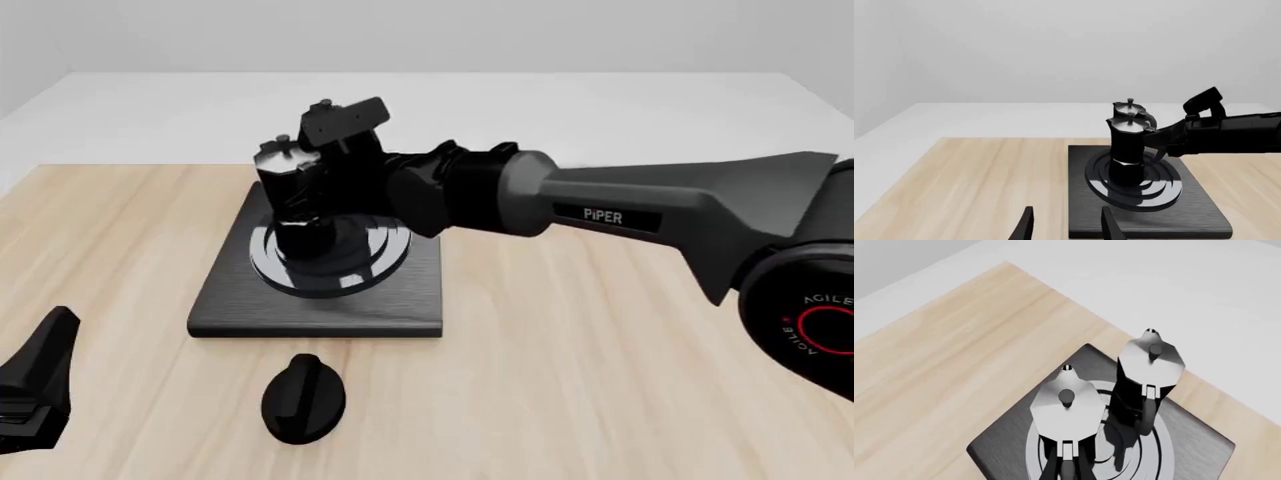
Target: Put both moka pots on the stove.
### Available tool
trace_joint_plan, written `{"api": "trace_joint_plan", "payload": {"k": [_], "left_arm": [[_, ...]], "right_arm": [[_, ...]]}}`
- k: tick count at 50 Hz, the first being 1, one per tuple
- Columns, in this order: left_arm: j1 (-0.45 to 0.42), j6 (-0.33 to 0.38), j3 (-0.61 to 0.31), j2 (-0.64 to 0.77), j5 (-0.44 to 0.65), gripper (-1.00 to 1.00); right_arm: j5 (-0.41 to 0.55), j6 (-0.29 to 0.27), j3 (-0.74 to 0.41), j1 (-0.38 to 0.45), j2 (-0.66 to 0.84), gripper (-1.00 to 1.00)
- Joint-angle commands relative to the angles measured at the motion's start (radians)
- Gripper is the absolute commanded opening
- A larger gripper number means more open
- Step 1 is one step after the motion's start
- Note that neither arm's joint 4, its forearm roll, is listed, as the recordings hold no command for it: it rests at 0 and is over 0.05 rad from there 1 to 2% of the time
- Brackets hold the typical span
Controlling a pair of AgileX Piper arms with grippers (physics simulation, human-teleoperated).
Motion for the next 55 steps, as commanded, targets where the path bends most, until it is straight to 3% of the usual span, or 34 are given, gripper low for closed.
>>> {"api": "trace_joint_plan", "payload": {"k": [1, 55], "left_arm": [[0.0, 0.0, 0.0, 0.0, 0.0, 1.0], [0.0, 0.0, 0.0, 0.0, 0.0, 1.0]], "right_arm": [[-0.015, 0.015, -0.021, 0.002, -0.017, -1.0], [-0.063, 0.037, 0.039, 0.005, -0.015, -1.0]]}}
